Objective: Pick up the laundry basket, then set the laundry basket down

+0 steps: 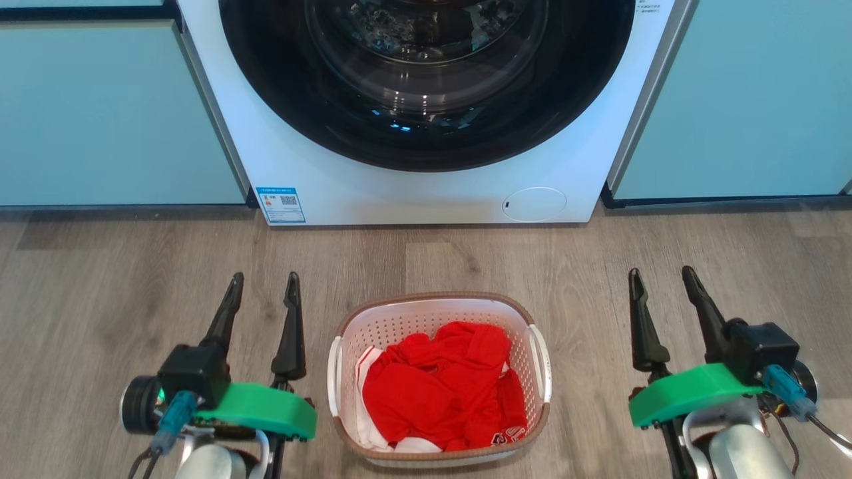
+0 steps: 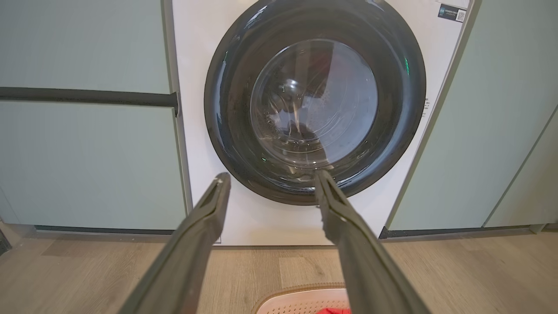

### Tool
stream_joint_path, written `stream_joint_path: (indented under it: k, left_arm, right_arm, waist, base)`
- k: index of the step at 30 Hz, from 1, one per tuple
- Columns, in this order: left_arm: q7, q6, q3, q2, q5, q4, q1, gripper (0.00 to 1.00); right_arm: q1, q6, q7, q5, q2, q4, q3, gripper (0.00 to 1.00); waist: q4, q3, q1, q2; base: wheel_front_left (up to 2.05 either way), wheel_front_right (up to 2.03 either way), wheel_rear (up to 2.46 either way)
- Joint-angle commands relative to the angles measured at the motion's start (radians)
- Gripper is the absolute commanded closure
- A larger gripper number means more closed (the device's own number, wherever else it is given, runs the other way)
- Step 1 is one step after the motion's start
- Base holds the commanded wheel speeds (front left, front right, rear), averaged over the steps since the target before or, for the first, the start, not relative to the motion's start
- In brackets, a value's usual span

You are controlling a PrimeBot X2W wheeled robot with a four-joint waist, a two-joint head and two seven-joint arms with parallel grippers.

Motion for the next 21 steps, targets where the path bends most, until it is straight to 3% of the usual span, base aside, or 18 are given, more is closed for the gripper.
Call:
stream_joint_path:
  k: [1, 21]
  left_arm:
    - [-0.005, -0.003, 0.04, -0.002, -0.005, -0.041, -0.056, 0.0]
    - [-0.005, -0.013, 0.046, -0.002, -0.032, -0.029, -0.056, 0.0]
  right_arm:
    - [-0.031, 0.007, -0.006, 0.001, -0.001, -0.035, 0.021, 0.0]
    - [-0.032, 0.007, -0.006, 0.007, -0.001, -0.038, 0.02, 0.0]
  waist:
    - [0.0, 0.001, 0.0, -0.0001]
    - [-0.001, 0.004, 0.0, -0.0001]
  base:
    - [0.0, 0.0, 0.0]
    - [0.0, 0.0, 0.0]
